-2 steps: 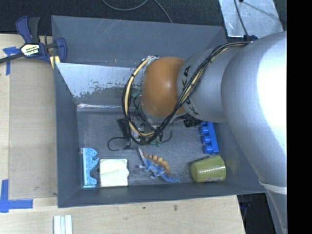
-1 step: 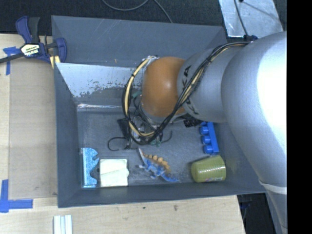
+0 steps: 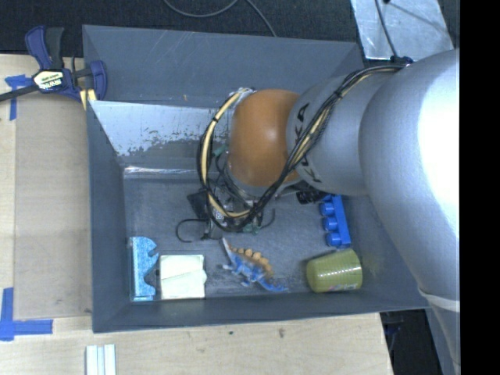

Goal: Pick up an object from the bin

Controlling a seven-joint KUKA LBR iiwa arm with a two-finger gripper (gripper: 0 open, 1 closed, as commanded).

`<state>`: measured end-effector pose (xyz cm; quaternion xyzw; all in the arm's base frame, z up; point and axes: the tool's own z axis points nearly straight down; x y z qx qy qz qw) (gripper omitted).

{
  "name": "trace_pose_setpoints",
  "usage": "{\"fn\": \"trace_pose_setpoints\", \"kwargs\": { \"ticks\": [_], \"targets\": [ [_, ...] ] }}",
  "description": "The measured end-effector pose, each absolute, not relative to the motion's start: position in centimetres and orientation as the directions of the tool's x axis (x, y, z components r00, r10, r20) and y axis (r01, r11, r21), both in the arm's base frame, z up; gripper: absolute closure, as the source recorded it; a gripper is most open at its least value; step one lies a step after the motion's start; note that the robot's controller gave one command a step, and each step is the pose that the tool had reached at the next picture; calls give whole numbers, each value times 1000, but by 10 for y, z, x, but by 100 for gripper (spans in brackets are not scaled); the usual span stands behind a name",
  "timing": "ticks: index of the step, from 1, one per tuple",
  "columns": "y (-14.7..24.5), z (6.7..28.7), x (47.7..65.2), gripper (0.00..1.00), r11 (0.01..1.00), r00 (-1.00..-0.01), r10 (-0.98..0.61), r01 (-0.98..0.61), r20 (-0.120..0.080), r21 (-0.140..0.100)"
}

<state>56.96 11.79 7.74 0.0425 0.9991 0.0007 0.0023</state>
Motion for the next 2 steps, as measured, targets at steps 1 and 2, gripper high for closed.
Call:
{"fn": "trace_pose_setpoints", "kwargs": {
  "ticks": [1,2],
  "targets": [
    [118,99,569,100,996,-996,85,85,-4,2],
    [118,113,572,100,996,-996,85,85,-13,4]
  ]
}}
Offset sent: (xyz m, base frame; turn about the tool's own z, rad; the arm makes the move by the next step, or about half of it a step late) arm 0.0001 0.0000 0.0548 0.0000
